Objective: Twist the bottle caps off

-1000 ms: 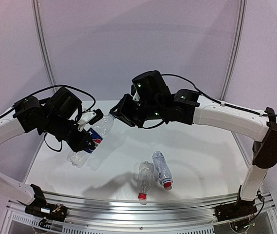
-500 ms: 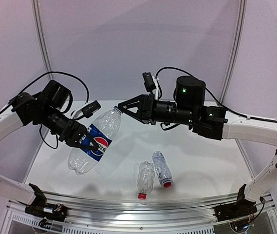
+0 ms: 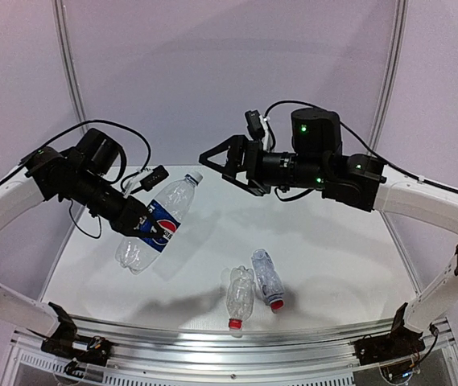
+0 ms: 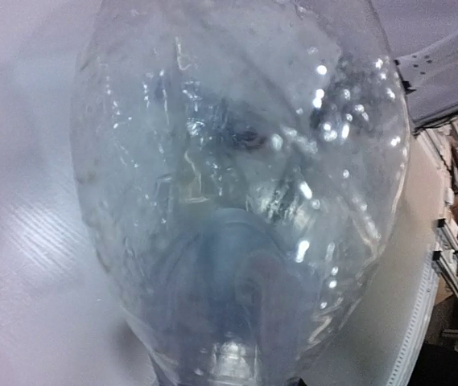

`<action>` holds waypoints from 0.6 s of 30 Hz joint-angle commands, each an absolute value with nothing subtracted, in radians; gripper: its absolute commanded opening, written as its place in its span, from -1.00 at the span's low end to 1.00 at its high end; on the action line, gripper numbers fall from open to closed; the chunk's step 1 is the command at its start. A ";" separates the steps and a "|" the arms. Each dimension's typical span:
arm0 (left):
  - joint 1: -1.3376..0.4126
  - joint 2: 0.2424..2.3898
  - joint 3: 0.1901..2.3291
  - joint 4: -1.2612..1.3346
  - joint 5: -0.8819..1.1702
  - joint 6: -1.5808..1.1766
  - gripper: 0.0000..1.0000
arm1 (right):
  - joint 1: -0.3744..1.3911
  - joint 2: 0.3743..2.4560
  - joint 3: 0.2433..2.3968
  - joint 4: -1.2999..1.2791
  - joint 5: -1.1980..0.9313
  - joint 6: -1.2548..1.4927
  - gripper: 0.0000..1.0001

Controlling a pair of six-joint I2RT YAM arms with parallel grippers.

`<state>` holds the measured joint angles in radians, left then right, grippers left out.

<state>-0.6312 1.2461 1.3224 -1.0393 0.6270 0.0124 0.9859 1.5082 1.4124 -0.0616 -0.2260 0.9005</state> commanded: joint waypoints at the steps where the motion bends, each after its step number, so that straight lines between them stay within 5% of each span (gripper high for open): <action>1: -0.651 1.262 1.332 -1.050 0.409 0.031 -1.00 | 0.979 1.519 1.529 -0.267 -0.122 0.955 0.99; 6: -0.681 1.265 1.338 -1.026 0.207 0.005 -1.00 | 0.979 1.635 1.716 -0.560 0.082 1.185 0.83; 18: -0.771 1.286 1.373 -1.003 0.006 -0.046 -1.00 | 1.000 1.906 2.011 -0.633 -0.028 1.266 0.52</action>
<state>-0.7540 1.2774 1.3434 -1.0271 0.0780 -0.0257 0.9874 1.8771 1.9537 -0.5774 0.0010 1.2251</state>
